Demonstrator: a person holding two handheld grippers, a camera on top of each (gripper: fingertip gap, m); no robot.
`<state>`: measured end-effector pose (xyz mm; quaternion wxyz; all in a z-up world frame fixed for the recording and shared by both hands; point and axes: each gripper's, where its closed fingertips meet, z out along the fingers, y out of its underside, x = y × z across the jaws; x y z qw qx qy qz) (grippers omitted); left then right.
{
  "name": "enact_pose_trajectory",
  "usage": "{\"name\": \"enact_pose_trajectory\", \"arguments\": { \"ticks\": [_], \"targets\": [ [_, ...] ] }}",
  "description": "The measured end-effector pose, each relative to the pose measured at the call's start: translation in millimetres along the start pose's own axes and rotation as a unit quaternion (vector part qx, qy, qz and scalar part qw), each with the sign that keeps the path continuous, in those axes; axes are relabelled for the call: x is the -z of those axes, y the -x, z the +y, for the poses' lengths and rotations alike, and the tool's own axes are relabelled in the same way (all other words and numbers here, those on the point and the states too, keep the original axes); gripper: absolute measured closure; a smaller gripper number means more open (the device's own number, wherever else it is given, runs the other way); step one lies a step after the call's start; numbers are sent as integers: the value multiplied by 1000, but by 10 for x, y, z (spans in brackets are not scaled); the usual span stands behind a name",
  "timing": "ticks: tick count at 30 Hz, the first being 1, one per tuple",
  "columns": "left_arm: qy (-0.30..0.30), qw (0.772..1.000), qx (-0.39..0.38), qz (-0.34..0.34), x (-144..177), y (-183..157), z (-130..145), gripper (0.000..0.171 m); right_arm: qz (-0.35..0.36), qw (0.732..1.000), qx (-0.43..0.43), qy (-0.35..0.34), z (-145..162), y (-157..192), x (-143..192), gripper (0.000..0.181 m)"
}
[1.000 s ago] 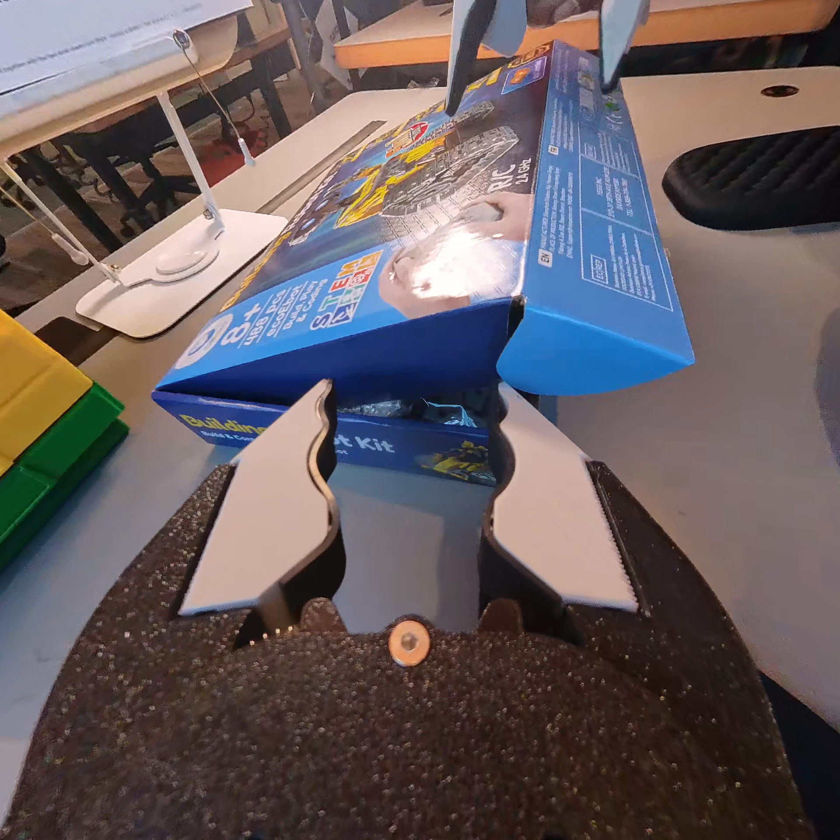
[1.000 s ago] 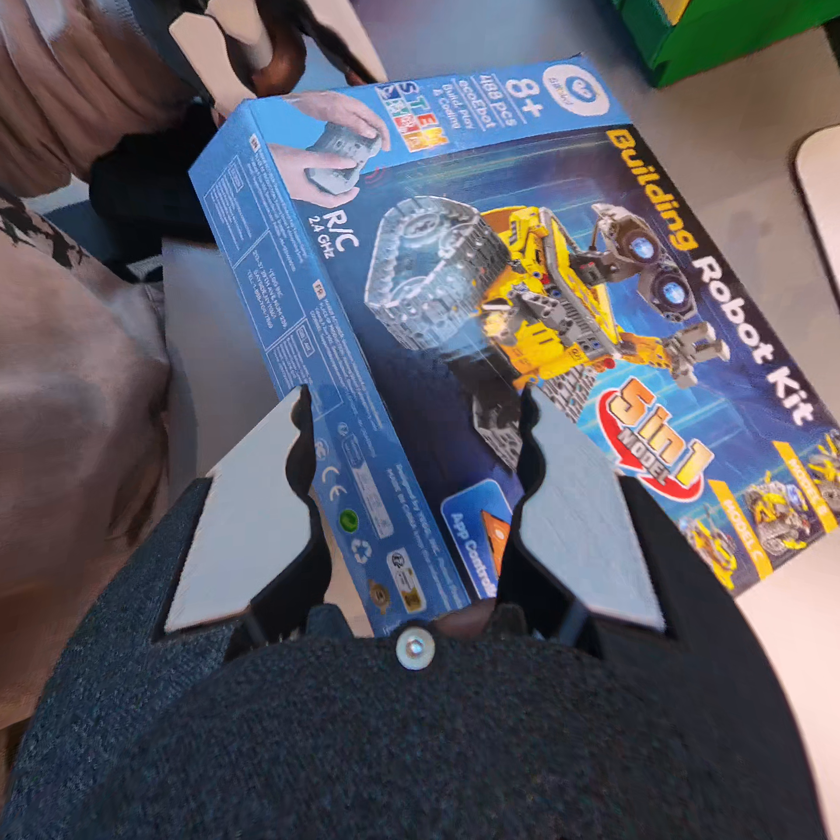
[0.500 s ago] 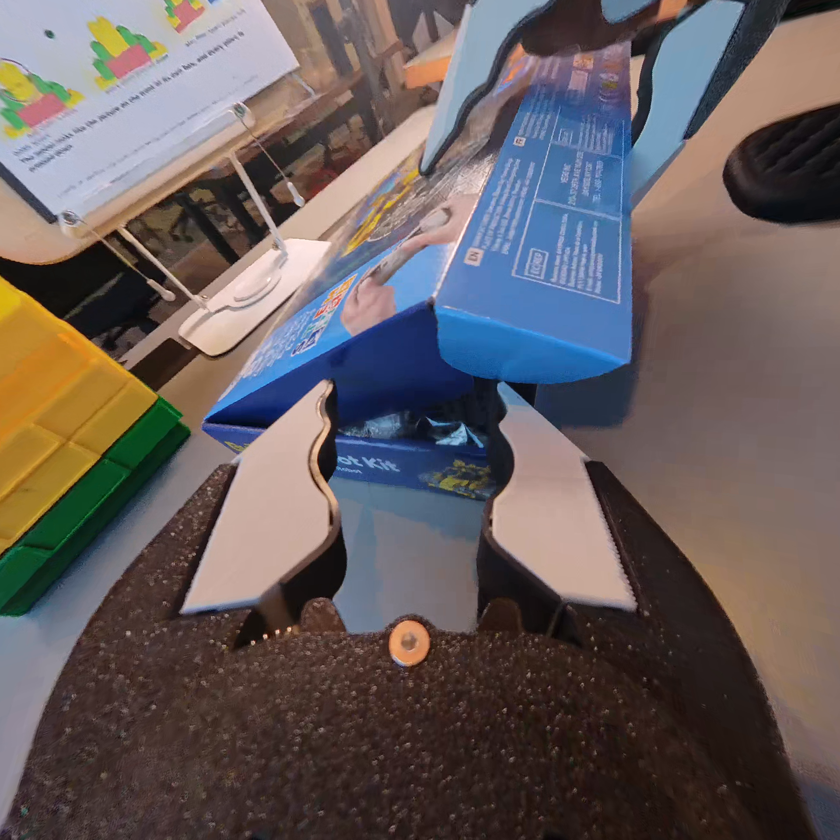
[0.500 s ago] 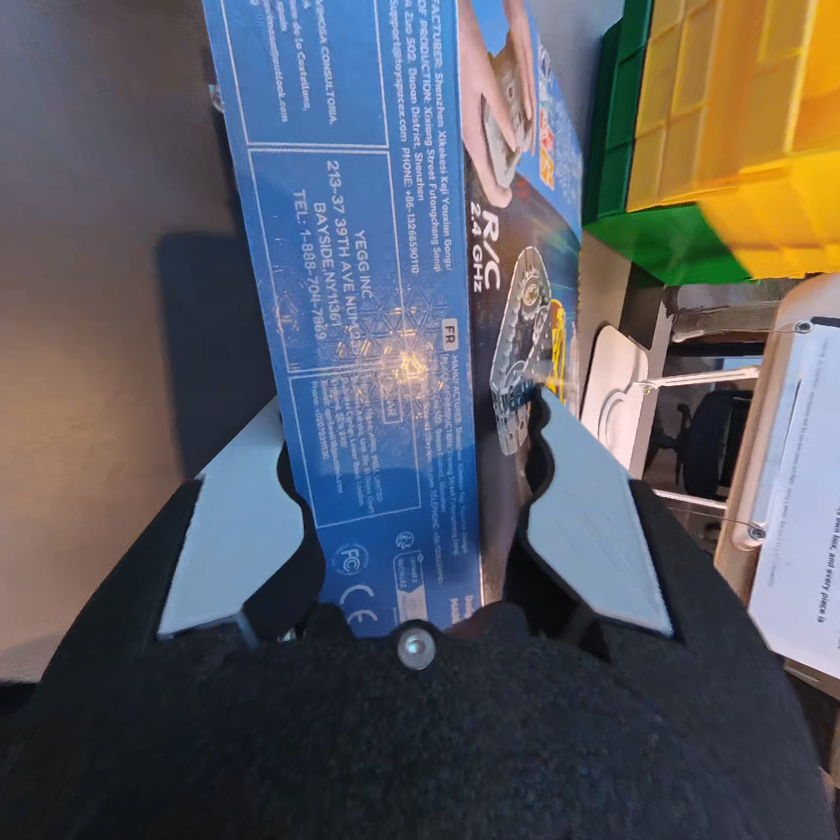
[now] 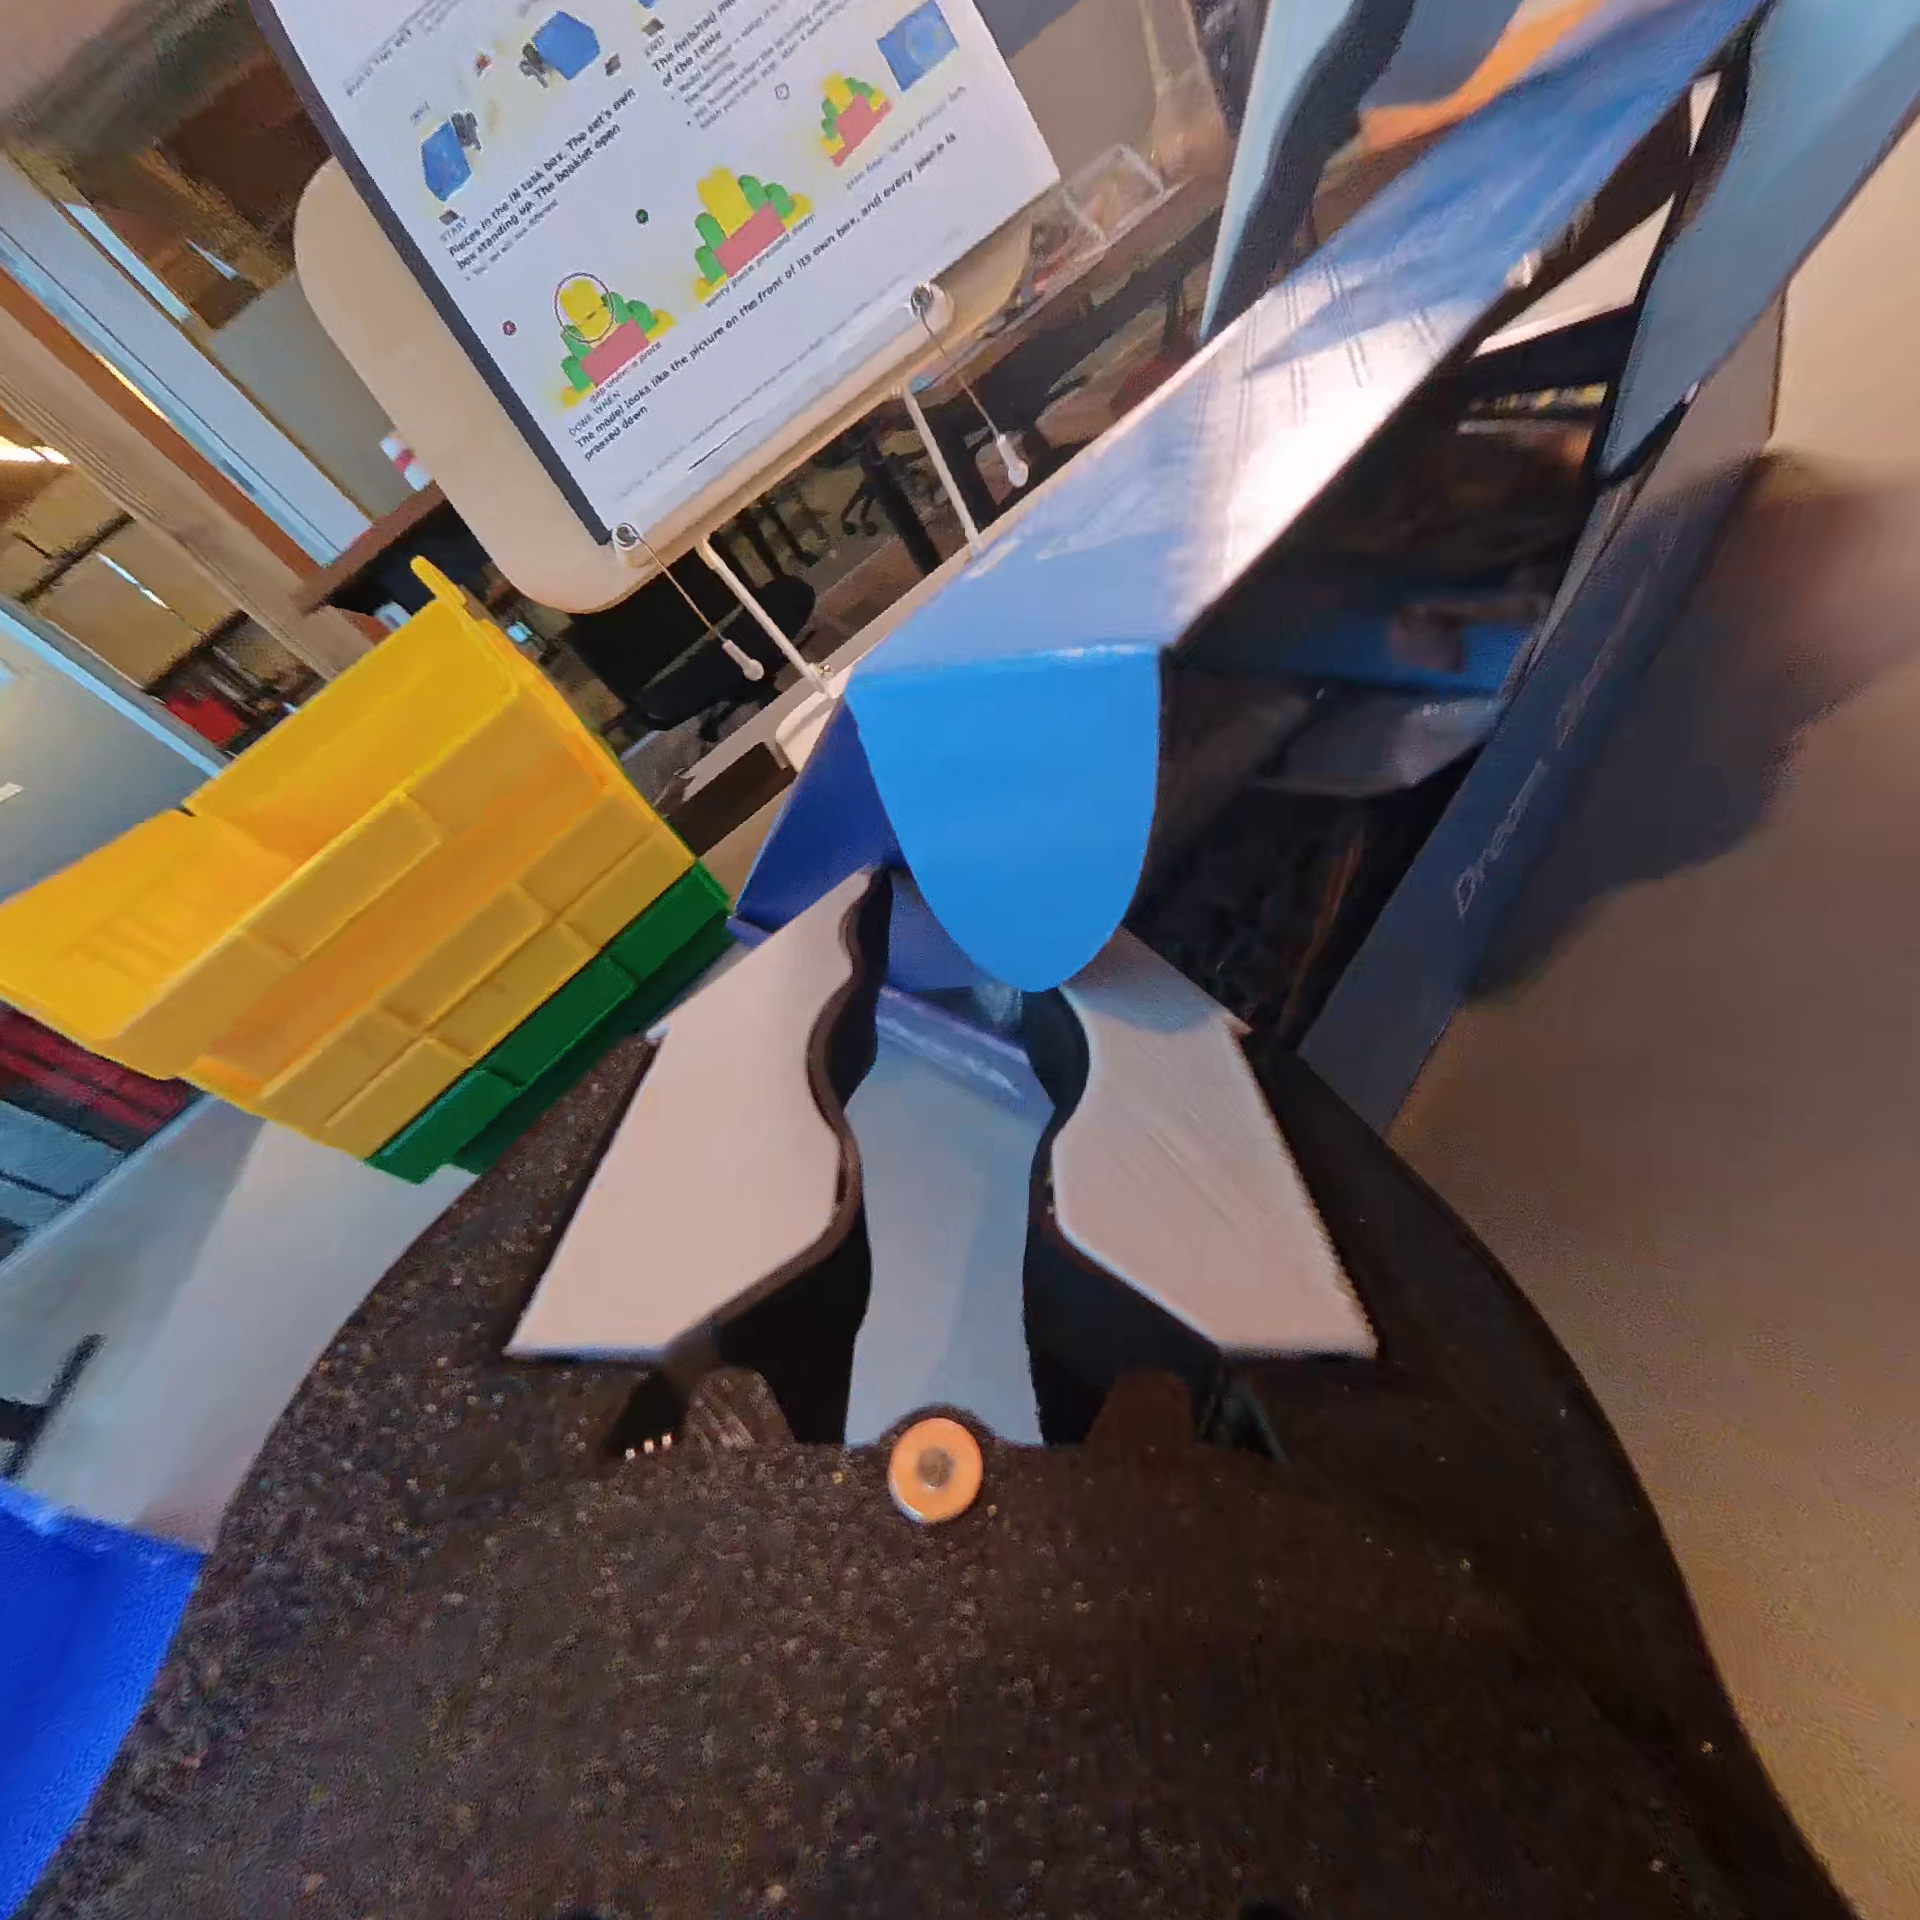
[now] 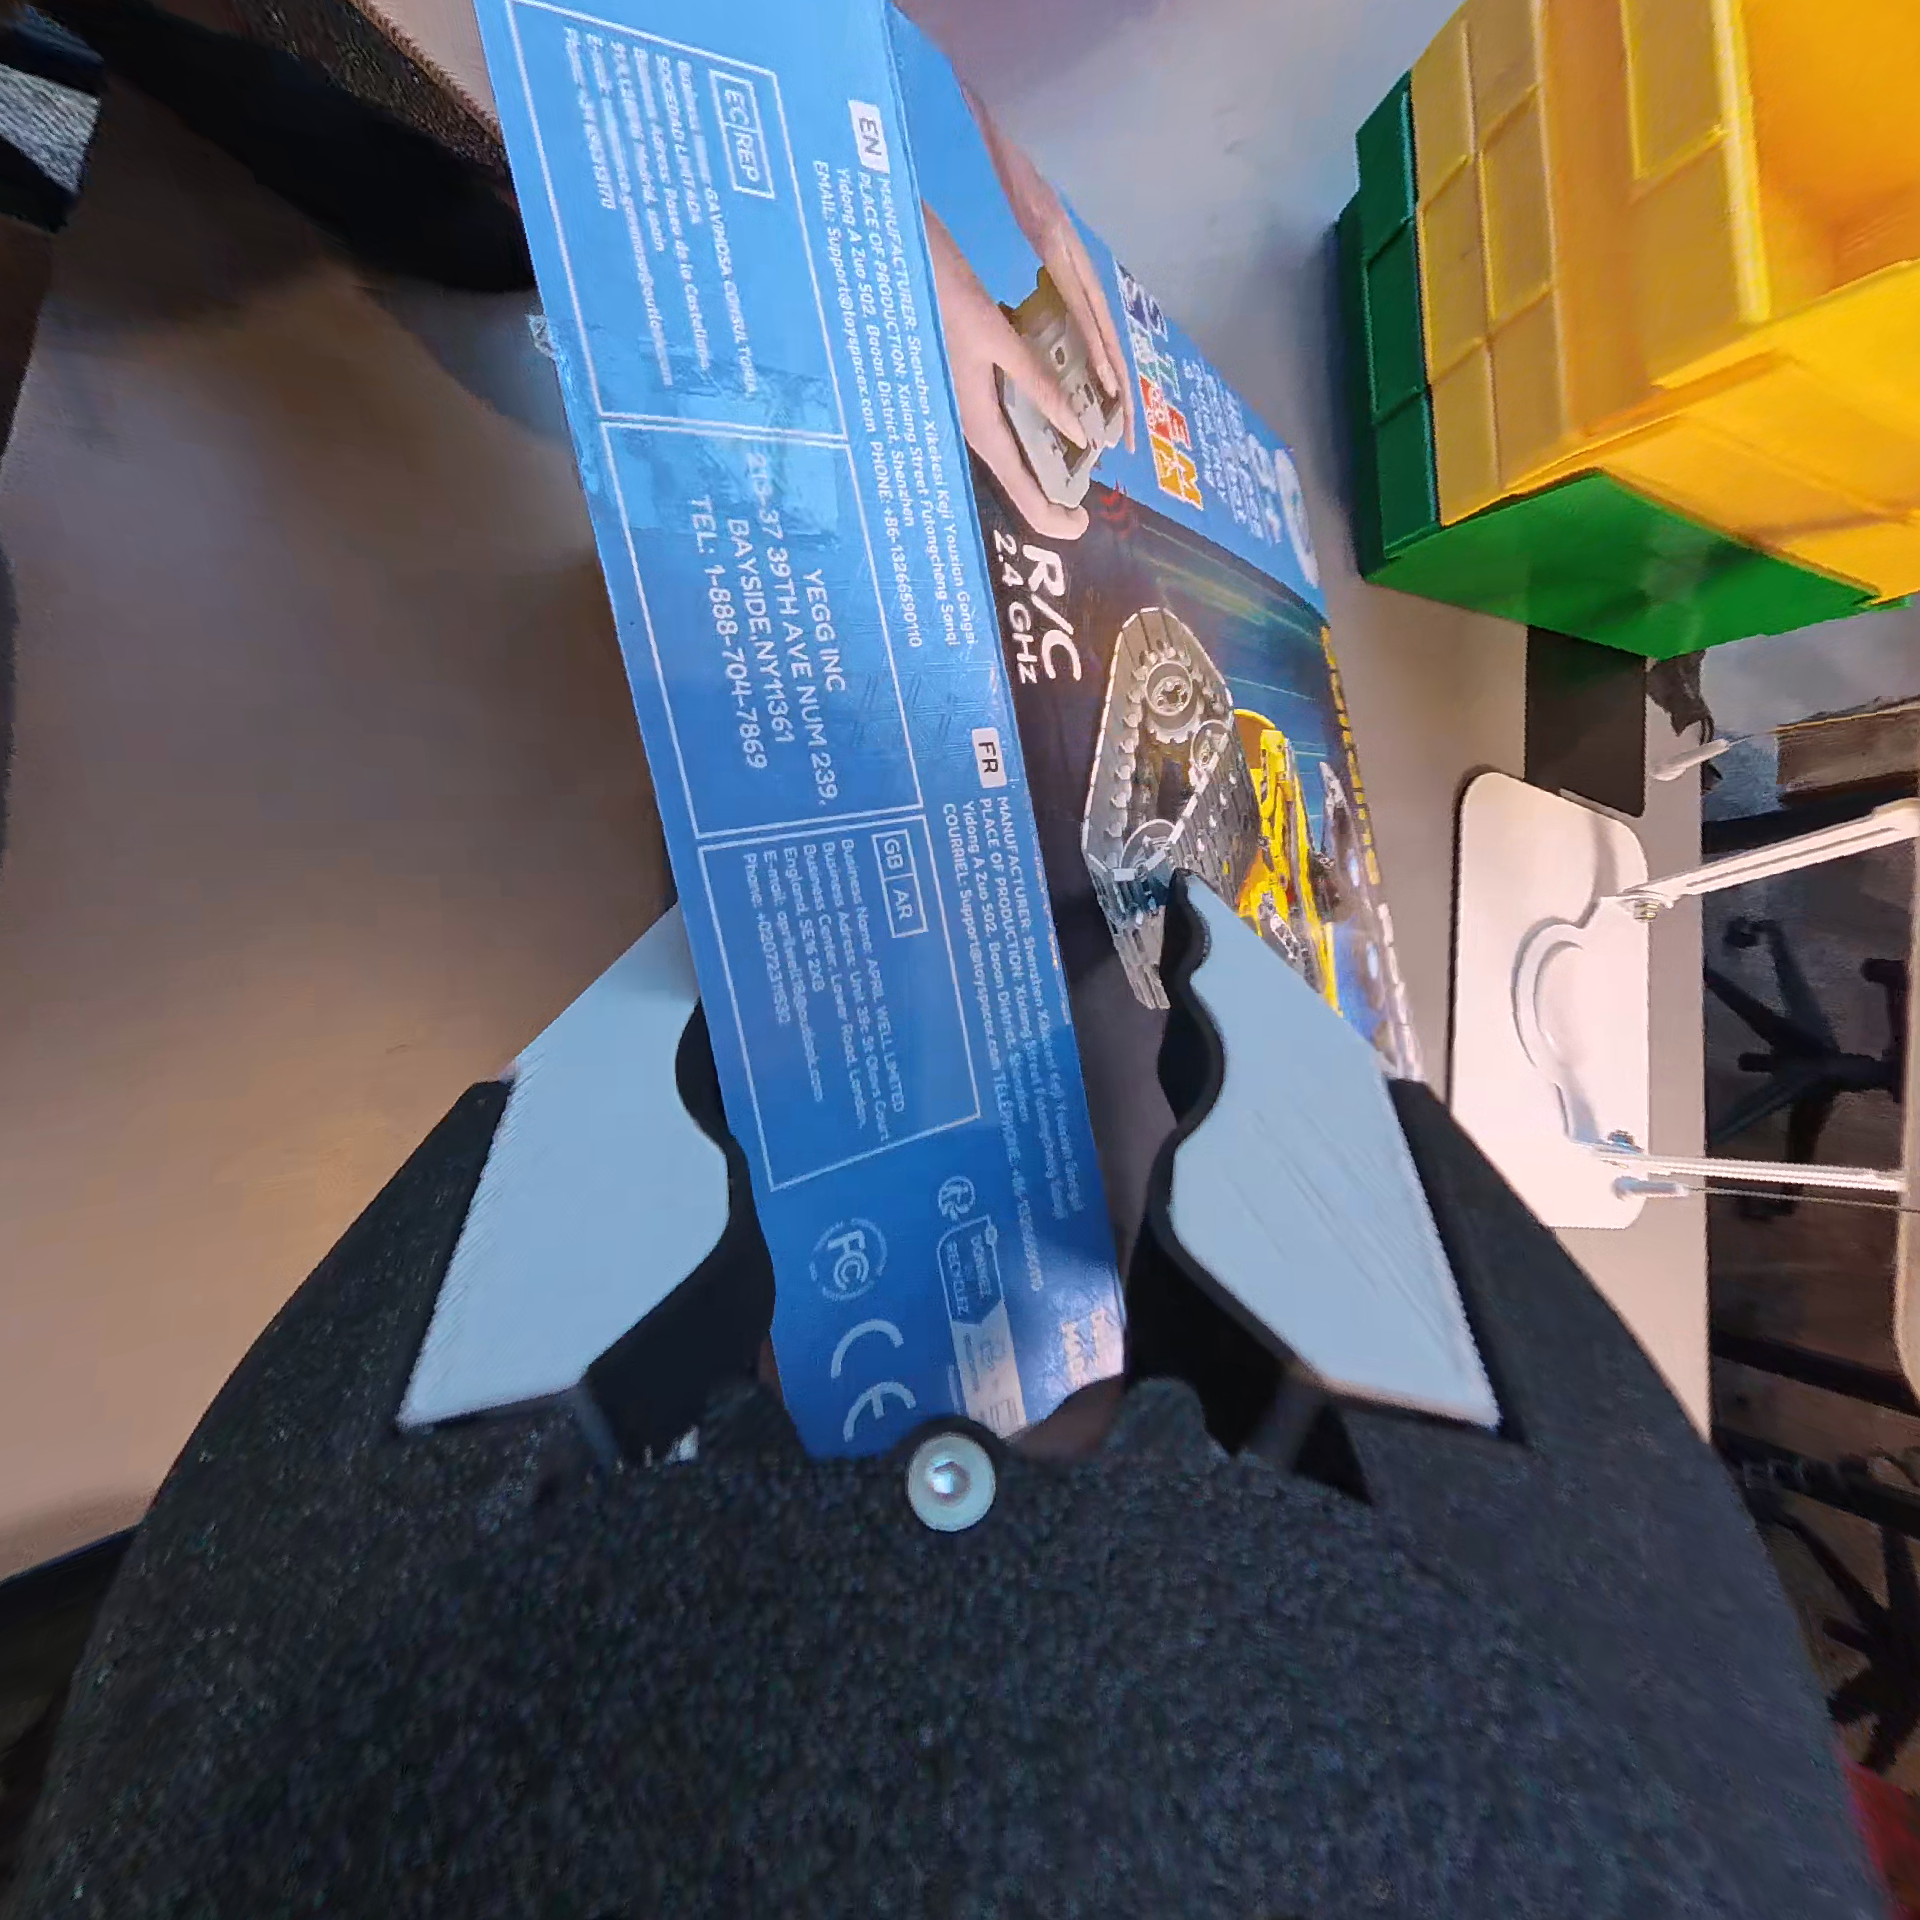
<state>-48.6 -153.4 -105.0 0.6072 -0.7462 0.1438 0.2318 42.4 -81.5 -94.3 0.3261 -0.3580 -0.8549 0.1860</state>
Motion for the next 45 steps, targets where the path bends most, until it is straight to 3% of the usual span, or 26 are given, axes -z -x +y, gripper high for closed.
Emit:
{"name": "enact_pose_trajectory", "arguments": {
  "ticks": [5,11,14,16,20,25,28,35,36,42,44,45],
  "targets": [
    [30,996,-79,0,29,-27,107,156,-15,1000,-8,-1,45,82,-34,98],
    [95,984,-130,73,0,-255,392,160,-63,997,10,38,197,331,-164,87],
    [107,980,-135,95,6,-285,410,163,-112,992,-26,45,182,380,-127,83],
    [112,978,-145,95,4,-280,417,164,-176,982,-57,46,106,401,-36,77],
    [122,978,-148,77,-2,-231,446,168,-241,959,-143,-34,-393,107,-19,85],
    [121,983,-132,35,20,-77,475,170,-276,950,-143,10,-407,45,-418,82],
    [134,983,-125,30,31,-25,558,171,-275,953,-125,24,-390,15,-527,91],
    [163,979,-102,59,82,6,645,169,-265,958,-12,106,-303,179,-608,72],
    [165,979,-94,67,110,-6,654,162,-265,958,-7,109,-301,193,-622,72],
    [145,984,24,104,354,10,653,147,-260,958,21,120,-262,334,-728,69],
    [140,980,50,134,522,69,656,170,-252,959,29,124,-257,335,-745,70],
    [149,976,72,141,591,138,707,163,-251,960,29,123,-256,335,-750,70]
  ]
}}
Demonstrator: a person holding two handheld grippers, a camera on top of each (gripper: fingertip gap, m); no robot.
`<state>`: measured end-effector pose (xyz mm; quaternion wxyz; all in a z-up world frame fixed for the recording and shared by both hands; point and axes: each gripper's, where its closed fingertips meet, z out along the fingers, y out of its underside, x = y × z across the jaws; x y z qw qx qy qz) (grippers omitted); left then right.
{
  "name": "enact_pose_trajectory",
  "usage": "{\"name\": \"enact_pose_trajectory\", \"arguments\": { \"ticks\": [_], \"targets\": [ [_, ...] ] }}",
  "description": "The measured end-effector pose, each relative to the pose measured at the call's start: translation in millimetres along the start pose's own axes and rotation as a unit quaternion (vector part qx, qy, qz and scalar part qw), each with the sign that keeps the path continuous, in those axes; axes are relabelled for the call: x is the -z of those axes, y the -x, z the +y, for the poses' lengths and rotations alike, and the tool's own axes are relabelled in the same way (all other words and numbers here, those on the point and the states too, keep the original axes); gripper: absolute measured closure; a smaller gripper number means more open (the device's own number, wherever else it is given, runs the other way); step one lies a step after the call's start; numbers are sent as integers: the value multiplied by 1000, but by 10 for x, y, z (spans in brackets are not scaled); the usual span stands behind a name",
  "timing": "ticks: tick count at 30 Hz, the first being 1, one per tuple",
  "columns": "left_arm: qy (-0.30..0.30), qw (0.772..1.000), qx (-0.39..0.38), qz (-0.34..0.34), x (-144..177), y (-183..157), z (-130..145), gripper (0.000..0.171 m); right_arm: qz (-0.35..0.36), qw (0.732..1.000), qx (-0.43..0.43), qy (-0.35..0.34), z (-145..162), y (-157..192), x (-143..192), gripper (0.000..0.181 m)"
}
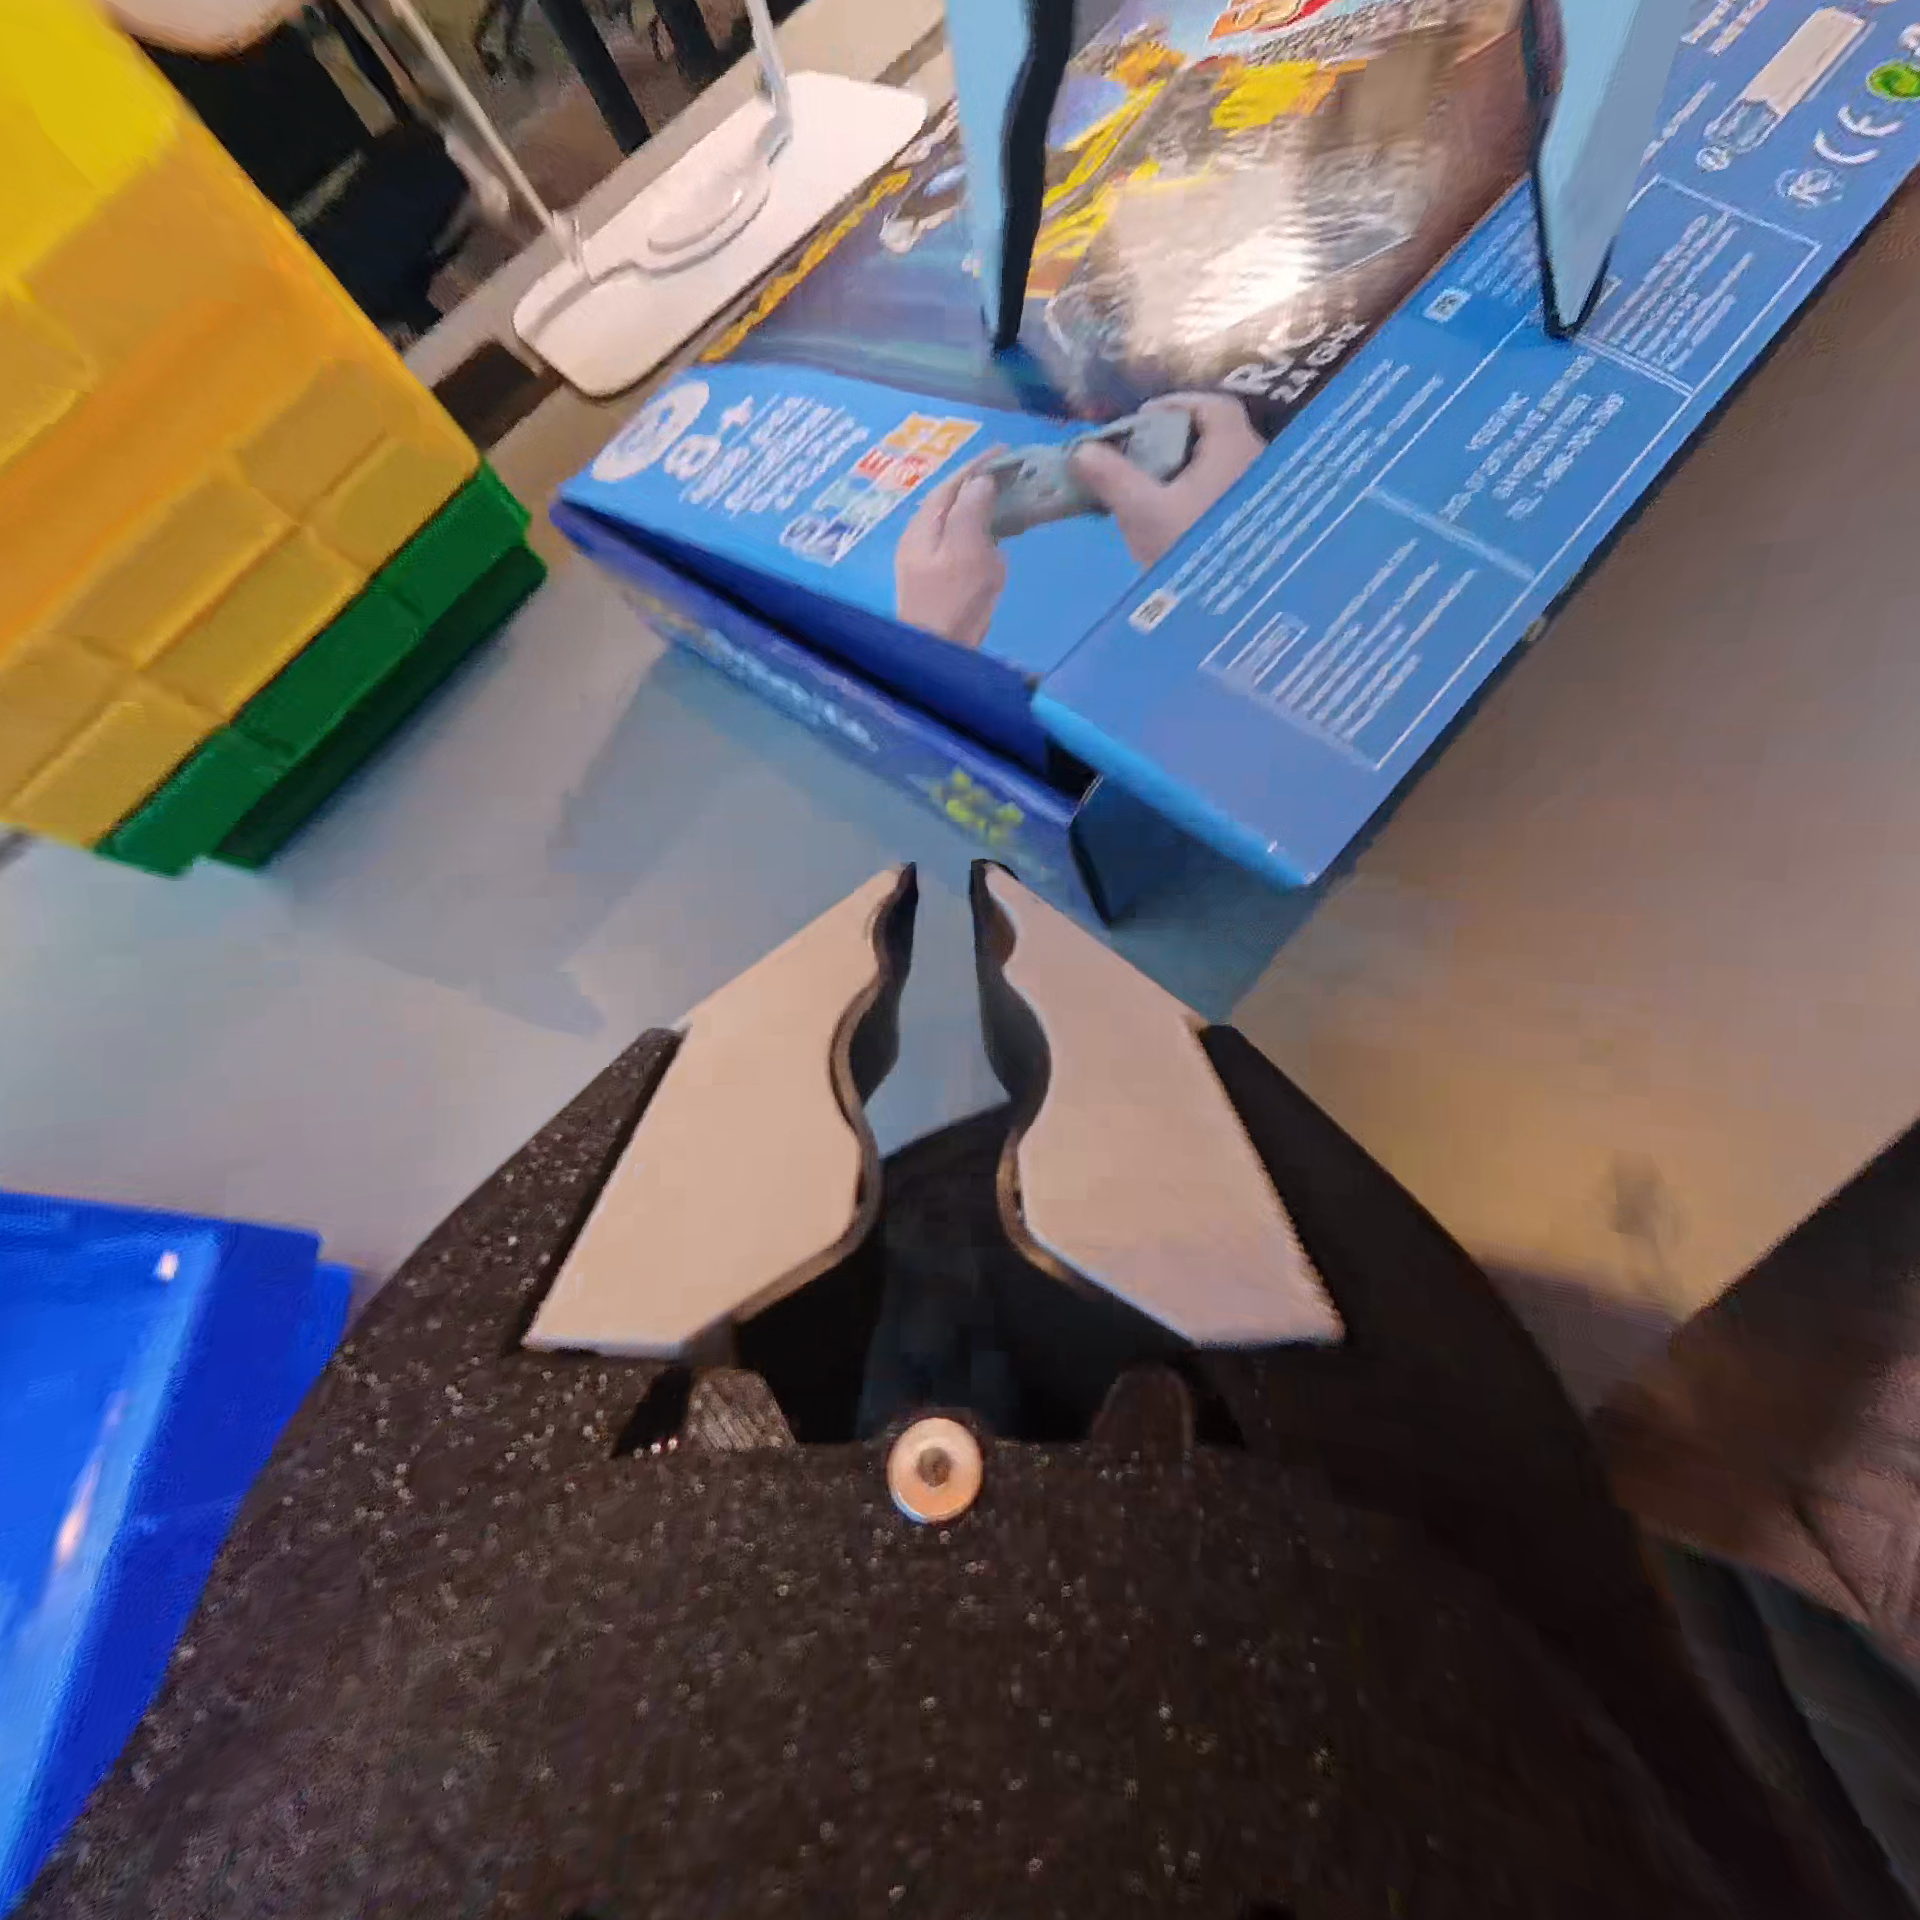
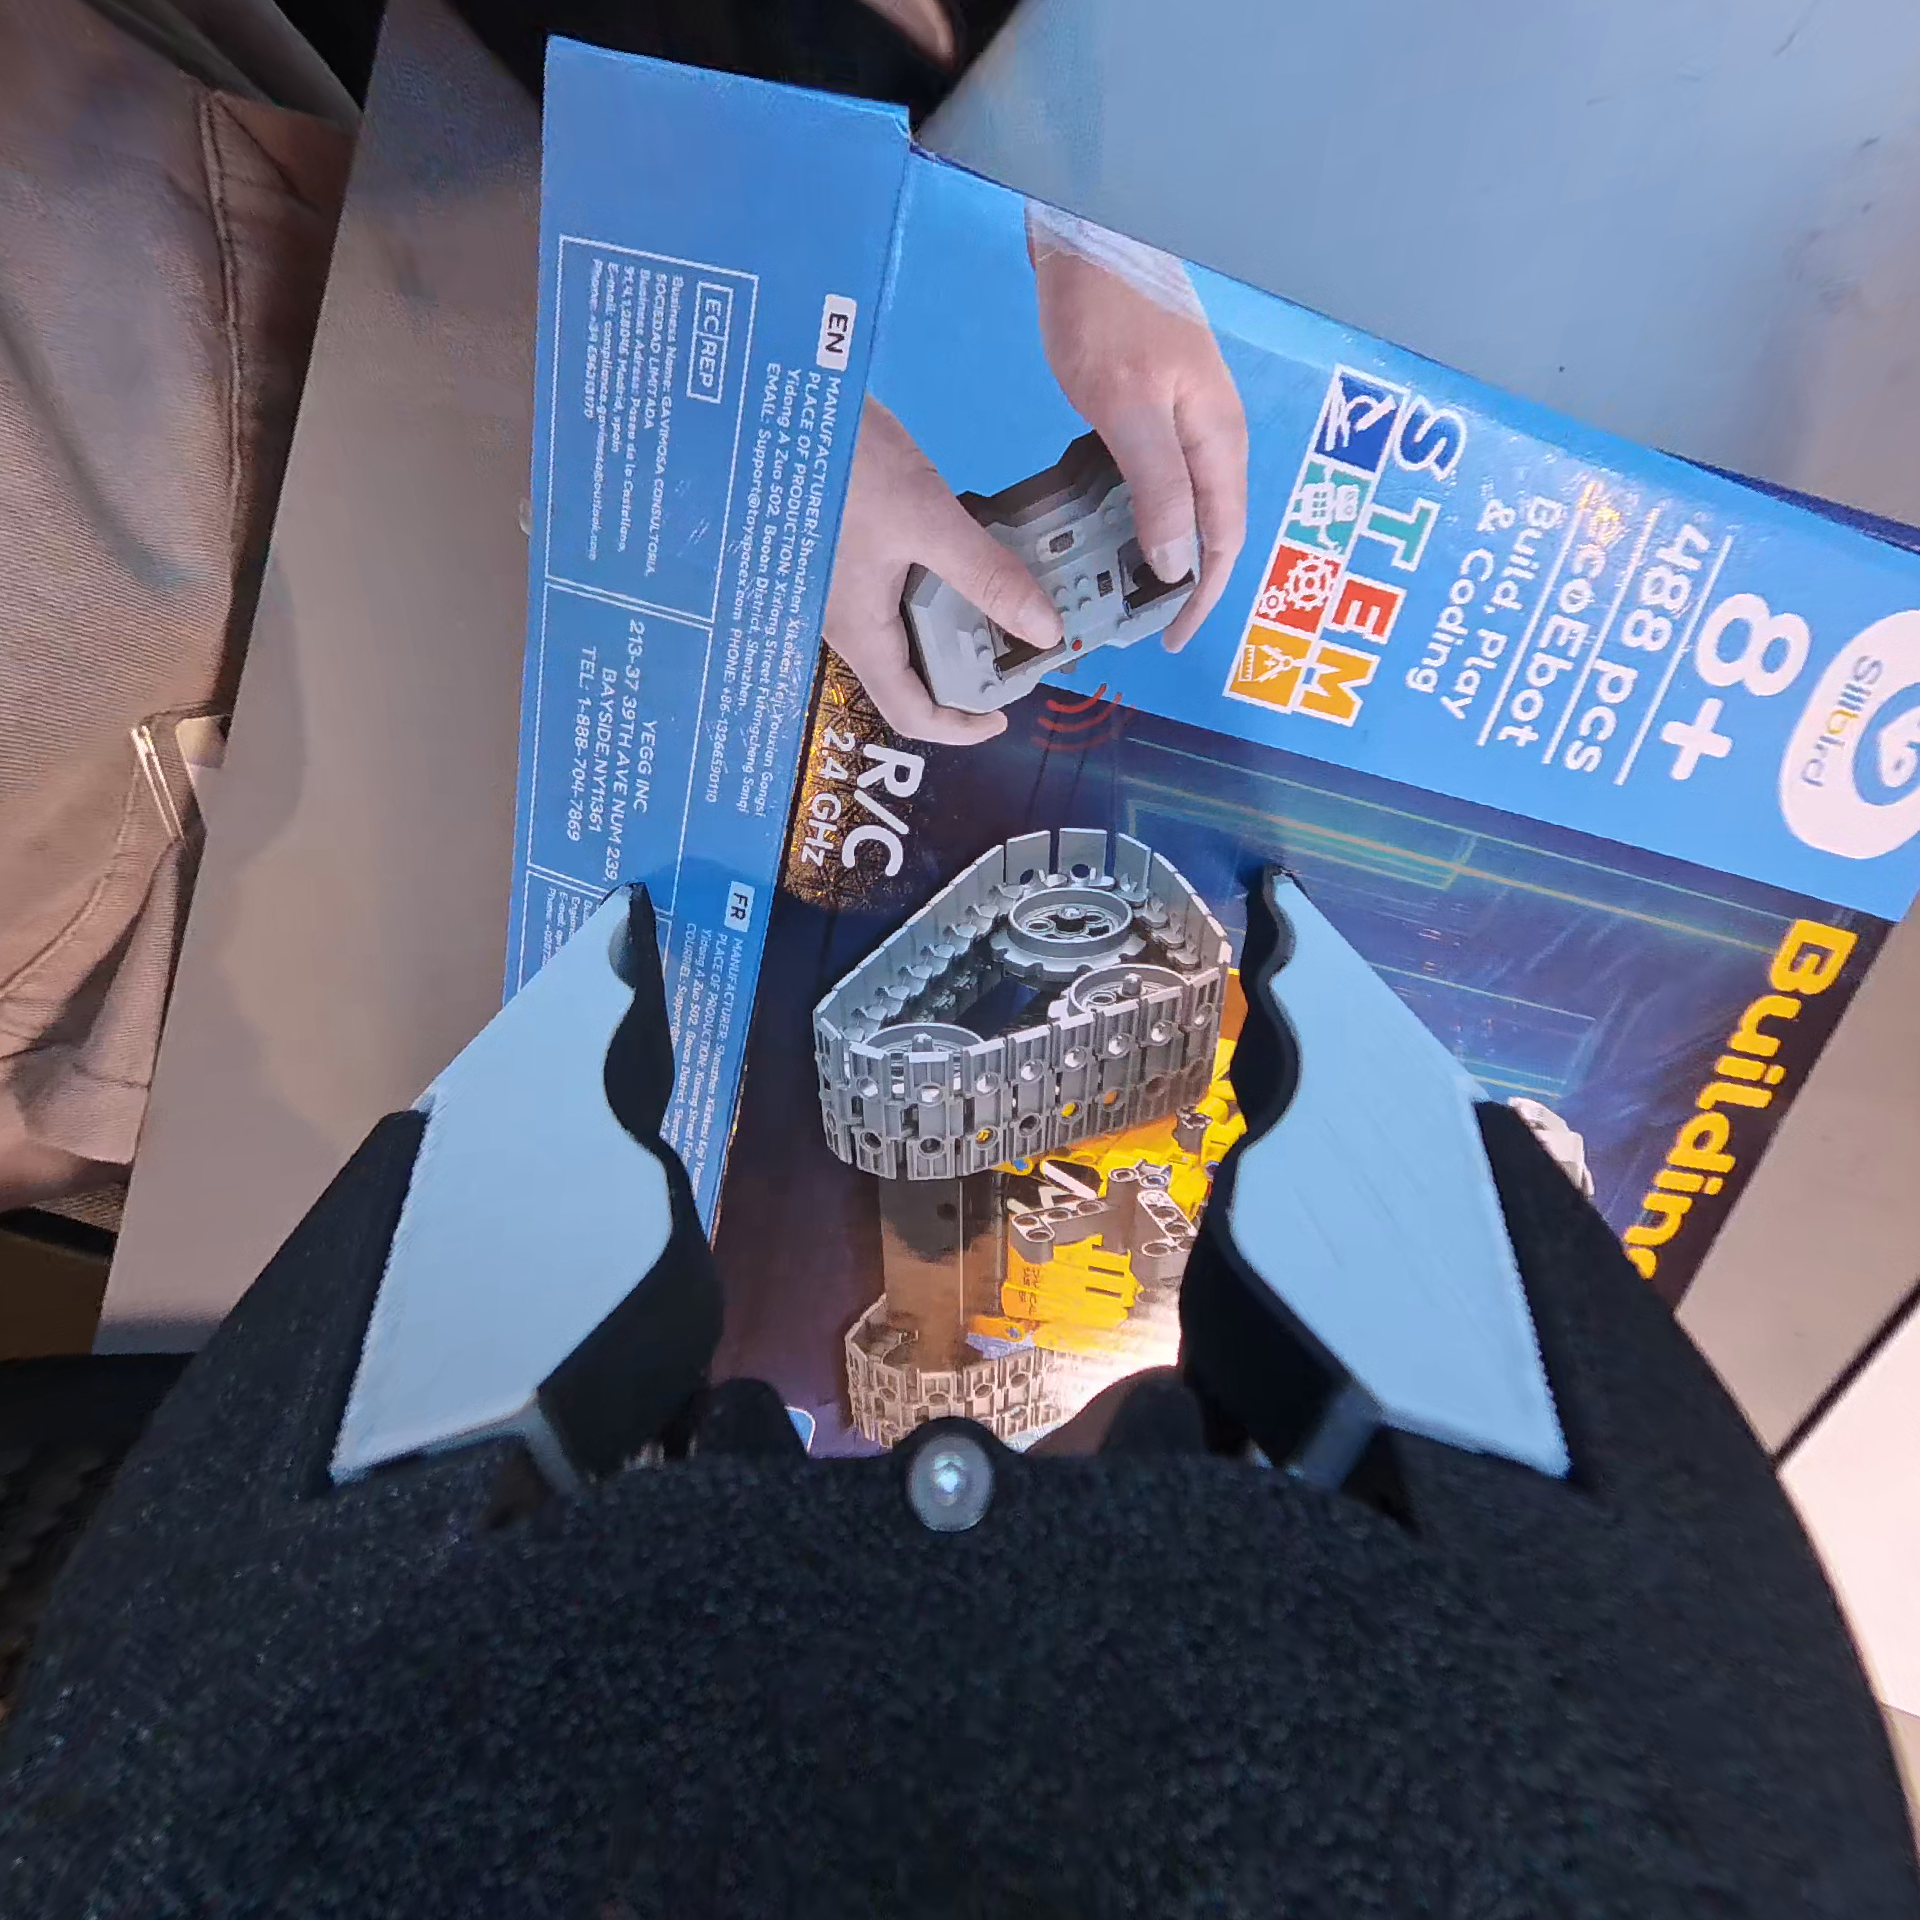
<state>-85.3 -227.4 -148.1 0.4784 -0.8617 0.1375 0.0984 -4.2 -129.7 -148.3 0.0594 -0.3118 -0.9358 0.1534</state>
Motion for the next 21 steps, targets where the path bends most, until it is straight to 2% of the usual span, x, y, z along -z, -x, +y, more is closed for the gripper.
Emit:
{"name": "enact_pose_trajectory", "arguments": {
  "ticks": [2,5,7,8,9,11,14,17,21],
  "targets": [
    [-38,997,68,28,96,95,-39,152,3,1000,0,0,-2,1,-6,70],
    [-124,966,196,112,80,125,-335,145,13,1000,3,5,-3,9,-31,70],
    [-128,950,250,135,-123,246,-415,142,20,1000,3,3,-3,15,-44,69],
    [-107,946,266,151,-267,265,-401,133,22,1000,1,-2,-5,16,-46,68],
    [-80,942,273,177,-396,223,-386,120,23,1000,-1,-8,-8,20,-47,68],
    [-53,936,271,217,-561,125,-396,109,29,999,-4,-18,-11,28,-50,66],
    [-39,943,245,223,-624,91,-362,108,29,999,-8,-33,-11,49,-65,66],
    [-27,931,272,243,-665,30,-252,106,42,998,1,-38,-3,30,-95,73],
    [-24,942,246,228,-680,20,-226,109,73,996,13,-52,10,37,-149,71]
  ]
}}
